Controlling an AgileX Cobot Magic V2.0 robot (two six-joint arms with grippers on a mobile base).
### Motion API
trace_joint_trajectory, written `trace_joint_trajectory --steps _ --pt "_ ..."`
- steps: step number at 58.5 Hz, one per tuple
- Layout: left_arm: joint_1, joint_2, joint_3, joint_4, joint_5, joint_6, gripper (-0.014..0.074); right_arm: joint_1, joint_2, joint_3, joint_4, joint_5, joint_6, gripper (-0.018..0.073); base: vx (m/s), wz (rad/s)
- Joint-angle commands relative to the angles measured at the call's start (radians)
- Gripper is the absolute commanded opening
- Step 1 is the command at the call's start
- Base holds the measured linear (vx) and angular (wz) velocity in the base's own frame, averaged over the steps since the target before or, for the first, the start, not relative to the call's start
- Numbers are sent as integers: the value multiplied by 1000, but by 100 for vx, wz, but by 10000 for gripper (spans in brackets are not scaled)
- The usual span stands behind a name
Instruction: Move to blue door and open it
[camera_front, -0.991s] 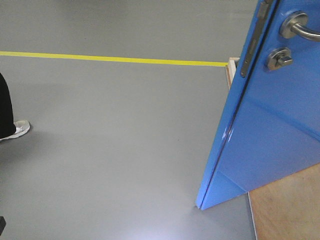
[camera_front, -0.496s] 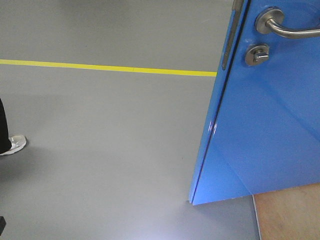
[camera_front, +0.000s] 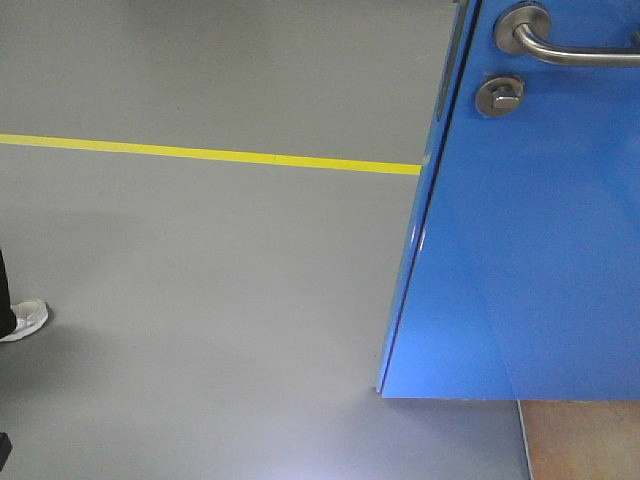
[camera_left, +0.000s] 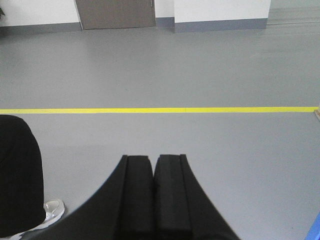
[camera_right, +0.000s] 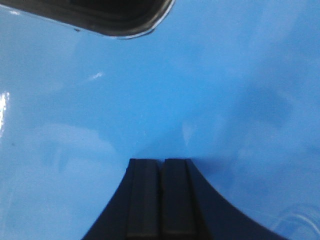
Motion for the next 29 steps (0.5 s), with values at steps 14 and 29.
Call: trace_joint_trajectory --steps 14,29 --pt "2 -14 1 0 -79 -3 70 3 -28 -34 19 -45 -11 -8 26 2" --pt "2 -14 1 0 -79 -3 70 3 -28 -34 19 -45 -11 -8 20 -6"
